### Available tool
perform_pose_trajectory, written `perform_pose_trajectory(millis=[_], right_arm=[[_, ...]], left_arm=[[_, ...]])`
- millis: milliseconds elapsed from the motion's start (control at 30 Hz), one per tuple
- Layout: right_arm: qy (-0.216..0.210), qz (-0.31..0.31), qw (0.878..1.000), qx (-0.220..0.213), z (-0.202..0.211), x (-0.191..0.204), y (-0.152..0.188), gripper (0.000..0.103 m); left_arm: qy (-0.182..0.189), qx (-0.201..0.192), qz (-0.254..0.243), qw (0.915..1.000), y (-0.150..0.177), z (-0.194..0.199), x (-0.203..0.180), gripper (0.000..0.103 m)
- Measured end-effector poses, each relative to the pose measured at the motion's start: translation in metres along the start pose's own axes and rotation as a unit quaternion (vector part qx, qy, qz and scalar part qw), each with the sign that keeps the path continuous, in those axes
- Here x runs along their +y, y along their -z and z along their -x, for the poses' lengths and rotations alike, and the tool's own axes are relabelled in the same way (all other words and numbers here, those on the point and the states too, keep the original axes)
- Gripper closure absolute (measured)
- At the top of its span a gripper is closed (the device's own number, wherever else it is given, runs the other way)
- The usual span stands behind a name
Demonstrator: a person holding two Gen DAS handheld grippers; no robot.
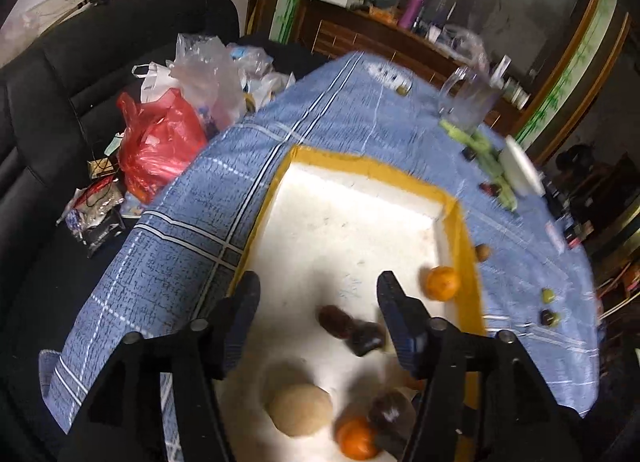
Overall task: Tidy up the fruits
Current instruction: 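Lower the jujube into the tray with the left tool while the right tool releases the plum there, then grasp the second dark plum with the left tool while the right tool grasps a green grape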
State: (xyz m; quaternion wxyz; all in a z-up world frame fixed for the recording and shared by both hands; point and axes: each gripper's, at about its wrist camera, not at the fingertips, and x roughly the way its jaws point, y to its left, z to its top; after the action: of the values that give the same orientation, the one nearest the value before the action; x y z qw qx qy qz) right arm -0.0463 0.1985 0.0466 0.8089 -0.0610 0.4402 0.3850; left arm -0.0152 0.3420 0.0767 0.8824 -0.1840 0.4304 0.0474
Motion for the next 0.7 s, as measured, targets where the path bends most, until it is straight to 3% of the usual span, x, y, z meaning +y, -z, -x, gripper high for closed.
perform_pose_trajectory(millis=[67, 300, 700], right_arm=[[-0.006, -0.01, 1.0, -0.012, 0.015, -0.008, 0.002, 0.063], [-0.001, -0.063, 0.997, -0.046, 0.057, -0.045, 0.011, 0.053], [0.031, -0.127, 0.99, -0.059, 0.099, -0.103, 0.059, 0.049]], left_arm=[[0.014, -0.01, 0.014, 0.9997, 0.001, 0.012, 0.002, 0.031], [0.056, -0.024, 0.06, 0.9963, 0.015, 0.039, 0.006, 0.028], [0.091, -0.056, 0.109, 0.9883, 0.052, 0.084, 0.001, 0.023]])
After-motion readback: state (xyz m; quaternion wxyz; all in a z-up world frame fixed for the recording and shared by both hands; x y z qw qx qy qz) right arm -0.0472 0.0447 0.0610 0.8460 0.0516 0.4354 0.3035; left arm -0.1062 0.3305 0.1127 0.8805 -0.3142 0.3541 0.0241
